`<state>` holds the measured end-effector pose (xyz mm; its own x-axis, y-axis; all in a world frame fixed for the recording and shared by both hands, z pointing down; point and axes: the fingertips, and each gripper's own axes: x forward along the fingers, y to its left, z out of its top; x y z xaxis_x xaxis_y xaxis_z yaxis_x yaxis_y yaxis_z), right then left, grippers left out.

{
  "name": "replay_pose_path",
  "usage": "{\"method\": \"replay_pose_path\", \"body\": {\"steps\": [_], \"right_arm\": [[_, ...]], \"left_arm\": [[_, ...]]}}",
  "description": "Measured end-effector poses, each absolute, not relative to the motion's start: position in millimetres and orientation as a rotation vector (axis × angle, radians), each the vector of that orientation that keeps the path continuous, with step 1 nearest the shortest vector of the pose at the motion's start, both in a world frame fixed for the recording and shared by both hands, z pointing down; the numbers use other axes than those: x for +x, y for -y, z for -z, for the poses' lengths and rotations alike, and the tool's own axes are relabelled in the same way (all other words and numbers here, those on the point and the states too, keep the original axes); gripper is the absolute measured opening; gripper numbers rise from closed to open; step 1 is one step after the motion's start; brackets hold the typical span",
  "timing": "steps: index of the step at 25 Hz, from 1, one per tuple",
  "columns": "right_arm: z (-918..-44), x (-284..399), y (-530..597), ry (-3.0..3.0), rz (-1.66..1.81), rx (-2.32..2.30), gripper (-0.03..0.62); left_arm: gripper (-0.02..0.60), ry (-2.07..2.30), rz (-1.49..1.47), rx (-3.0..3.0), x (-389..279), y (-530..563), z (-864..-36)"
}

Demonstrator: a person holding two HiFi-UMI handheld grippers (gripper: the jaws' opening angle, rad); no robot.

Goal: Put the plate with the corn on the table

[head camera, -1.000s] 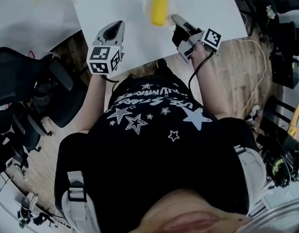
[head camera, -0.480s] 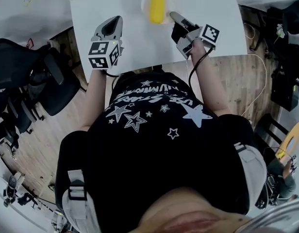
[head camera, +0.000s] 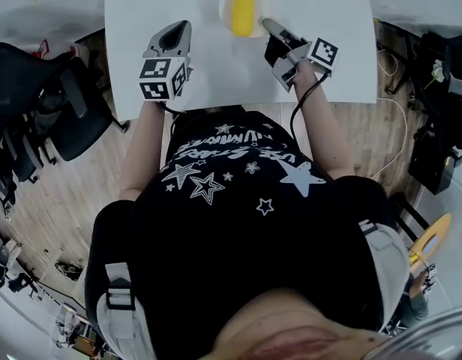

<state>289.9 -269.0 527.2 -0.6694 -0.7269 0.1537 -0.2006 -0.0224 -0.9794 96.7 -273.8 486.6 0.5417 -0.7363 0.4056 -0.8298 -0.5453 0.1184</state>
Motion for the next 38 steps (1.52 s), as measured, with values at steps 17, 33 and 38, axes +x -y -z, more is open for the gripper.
{"method": "replay_pose_path", "body": {"steps": [17, 33, 38], "right_arm": [[-577.8, 287.0, 305.0, -1.803, 1.865, -1.007, 0.033], [-586.4, 289.7, 317.0, -1.775, 1.904, -1.062, 0.032], [-589.3, 290.1, 318.3, -1.772, 1.924, -1.092, 0.034]], "left_arm": [[0.006, 1.311, -0.512, 2.365, 104.4, 299.6, -537.8], [0.006, 1.294, -0.506, 2.366, 111.9, 306.0, -536.4], [0.006, 1.289, -0.504, 2.366, 110.8, 308.3, -533.4]]}}
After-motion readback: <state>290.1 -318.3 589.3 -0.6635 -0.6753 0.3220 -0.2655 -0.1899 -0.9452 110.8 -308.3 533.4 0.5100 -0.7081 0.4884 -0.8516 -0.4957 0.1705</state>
